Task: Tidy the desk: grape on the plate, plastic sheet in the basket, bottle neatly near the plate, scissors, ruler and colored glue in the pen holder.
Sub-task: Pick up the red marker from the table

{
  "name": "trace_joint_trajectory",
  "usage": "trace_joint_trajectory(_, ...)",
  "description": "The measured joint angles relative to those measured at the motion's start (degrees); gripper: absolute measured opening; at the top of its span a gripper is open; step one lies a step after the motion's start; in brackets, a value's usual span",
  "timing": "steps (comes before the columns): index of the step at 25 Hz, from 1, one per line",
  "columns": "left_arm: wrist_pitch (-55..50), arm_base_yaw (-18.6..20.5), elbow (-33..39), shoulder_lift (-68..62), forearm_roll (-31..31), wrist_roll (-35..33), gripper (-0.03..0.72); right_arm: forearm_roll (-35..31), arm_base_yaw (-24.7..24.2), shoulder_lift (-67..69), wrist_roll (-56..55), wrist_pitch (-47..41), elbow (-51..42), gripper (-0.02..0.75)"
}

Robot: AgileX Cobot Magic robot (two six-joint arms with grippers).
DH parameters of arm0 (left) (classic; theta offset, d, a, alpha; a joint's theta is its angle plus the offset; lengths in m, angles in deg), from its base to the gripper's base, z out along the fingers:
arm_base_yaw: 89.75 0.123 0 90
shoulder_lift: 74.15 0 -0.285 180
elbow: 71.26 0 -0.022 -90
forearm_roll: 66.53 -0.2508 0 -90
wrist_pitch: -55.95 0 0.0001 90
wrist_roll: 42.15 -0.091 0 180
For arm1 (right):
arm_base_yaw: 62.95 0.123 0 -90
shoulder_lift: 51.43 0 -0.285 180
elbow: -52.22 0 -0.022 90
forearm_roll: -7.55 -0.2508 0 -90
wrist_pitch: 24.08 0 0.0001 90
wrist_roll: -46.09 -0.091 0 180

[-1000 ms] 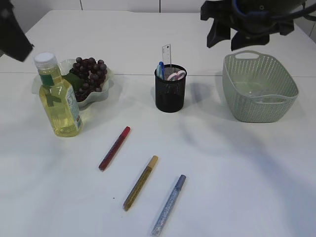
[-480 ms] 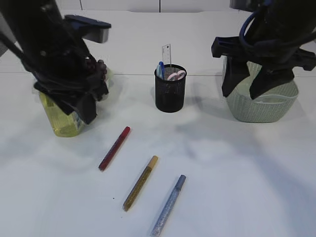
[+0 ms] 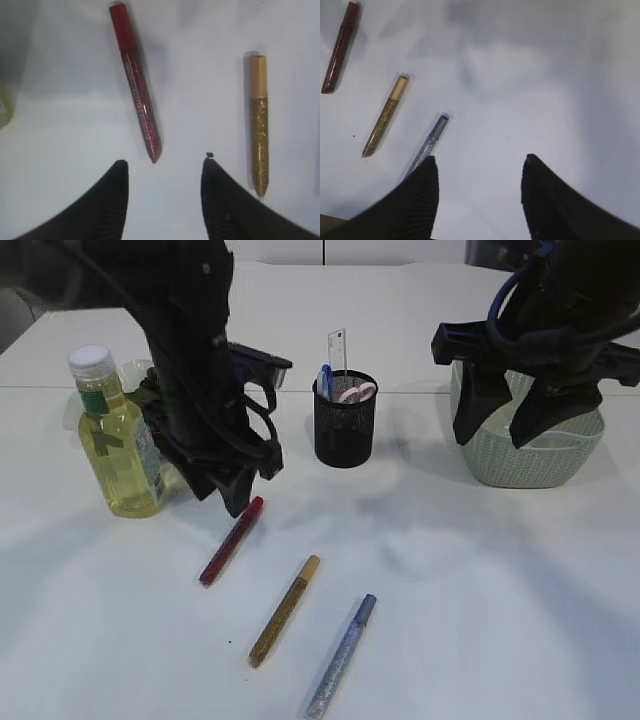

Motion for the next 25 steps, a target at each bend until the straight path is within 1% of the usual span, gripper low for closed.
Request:
trace_joint_trajectory(9,0.8,0.0,-0.9,-6.9,-1.2,-0.1,0.349,0.0,0.0,0.0,2.0,0.0,0.0,0.422)
trace_joint_trajectory(14,1.3,0.0,-4.0,-10.0,-1.3,0.0,0.349,0.0,0.0,0.0,2.5,0.0,0.0,0.422)
trace_joint_trajectory(22,1.0,0.0,-10.3,-14.7,-1.4,2.3,0.348,0.0,0.0,0.0,3.6,-0.1,0.0,0.419)
trace_joint_trajectory(25,1.0,0.0,-11.2,-15.8,-2.0,3.8,0.348,0.0,0.0,0.0,3.8,-0.1,0.0,0.419)
